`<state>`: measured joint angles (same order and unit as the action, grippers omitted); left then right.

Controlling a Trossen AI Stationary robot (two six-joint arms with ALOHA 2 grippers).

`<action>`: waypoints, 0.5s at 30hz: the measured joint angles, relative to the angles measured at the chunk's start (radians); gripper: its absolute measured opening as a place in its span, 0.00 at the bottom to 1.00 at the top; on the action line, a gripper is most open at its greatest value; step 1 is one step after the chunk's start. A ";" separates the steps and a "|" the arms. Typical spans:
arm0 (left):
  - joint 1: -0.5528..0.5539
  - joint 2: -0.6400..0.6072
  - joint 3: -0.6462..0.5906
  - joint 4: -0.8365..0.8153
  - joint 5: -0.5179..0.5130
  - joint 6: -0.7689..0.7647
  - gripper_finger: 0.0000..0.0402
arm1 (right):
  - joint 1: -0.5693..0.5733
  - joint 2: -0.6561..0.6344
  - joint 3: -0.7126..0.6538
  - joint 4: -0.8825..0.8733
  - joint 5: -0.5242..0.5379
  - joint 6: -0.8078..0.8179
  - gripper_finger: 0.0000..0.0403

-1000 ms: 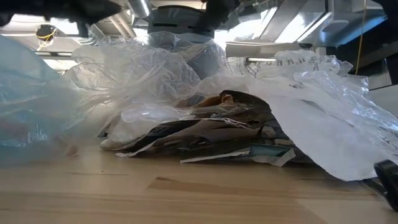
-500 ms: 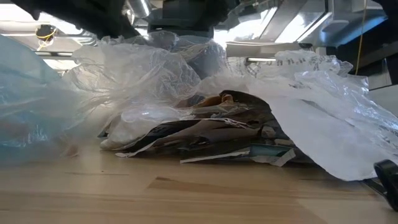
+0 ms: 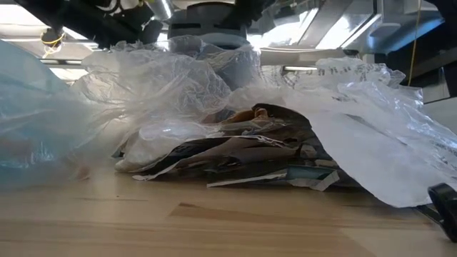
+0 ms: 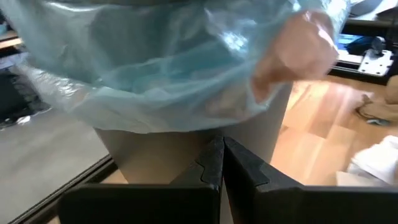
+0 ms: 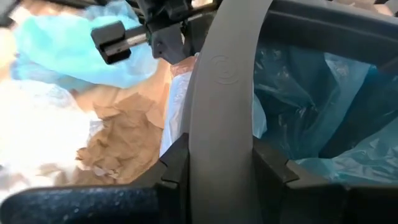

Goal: Pick and place trash into bin
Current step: Remove the trash cover from the trash bin

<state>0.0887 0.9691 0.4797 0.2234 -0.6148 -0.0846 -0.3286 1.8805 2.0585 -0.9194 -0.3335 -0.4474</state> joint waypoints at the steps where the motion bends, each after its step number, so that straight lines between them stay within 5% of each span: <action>1: -0.001 0.000 0.000 0.003 0.000 0.005 0.01 | 0.000 0.000 0.008 0.000 -0.004 0.007 0.26; 15: -0.002 0.056 0.000 -0.064 0.004 -0.035 0.00 | -0.001 0.000 0.042 0.029 -0.083 0.047 0.26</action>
<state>0.0868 1.0255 0.4797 0.1591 -0.6109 -0.1197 -0.3292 1.8805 2.1006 -0.8902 -0.4168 -0.4004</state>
